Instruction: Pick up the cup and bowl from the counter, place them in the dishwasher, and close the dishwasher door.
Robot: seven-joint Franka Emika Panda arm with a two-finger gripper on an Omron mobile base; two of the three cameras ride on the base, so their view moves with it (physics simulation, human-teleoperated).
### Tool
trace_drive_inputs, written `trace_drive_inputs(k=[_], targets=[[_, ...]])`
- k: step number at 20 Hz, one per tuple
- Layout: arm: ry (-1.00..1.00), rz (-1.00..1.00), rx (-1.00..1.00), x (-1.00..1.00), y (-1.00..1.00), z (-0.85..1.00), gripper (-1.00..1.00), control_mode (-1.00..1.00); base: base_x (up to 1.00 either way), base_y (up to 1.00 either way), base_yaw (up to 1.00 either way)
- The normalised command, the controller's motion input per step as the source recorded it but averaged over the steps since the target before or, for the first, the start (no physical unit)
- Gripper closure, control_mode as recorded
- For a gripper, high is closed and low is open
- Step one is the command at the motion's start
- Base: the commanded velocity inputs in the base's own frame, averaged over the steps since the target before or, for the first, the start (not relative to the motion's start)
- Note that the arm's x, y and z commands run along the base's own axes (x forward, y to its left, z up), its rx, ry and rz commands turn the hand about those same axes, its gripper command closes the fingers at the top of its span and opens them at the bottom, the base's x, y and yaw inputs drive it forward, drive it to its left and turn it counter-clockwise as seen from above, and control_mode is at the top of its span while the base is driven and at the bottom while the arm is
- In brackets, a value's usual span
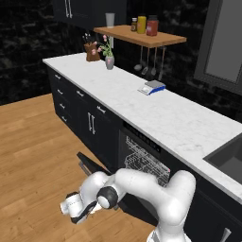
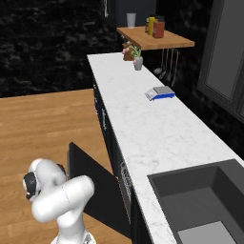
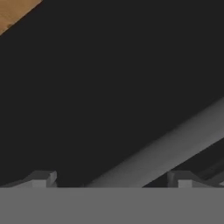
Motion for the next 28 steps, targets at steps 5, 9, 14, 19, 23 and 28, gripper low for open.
trace_drive_inputs(k=[5,9,14,19,23,28], targets=[[0.10,-0.18,-0.04,0.76,-0.75,-0.36,-1.00,-1.00,0.00,0.00,0.00],[0.19,-0.21,-0.04,1.00,-1.00,0.00,-1.00,-1.00,0.00,0.00,0.00],[0.27,-0.10,-0.11,1.00,-1.00,0.09,-1.00,-1.00,0.00,0.00,0.00],[0.32,-0.06,-0.19,1.00,-1.00,0.00,-1.00,-1.00,0.00,0.00,0.00],[0.31,-0.05,-0.18,1.00,-1.00,0.00,-1.00,-1.00,0.00,0.00,0.00],[0.31,-0.04,-0.19,1.00,-1.00,0.00,-1.00,-1.00,0.00,0.00,0.00]])
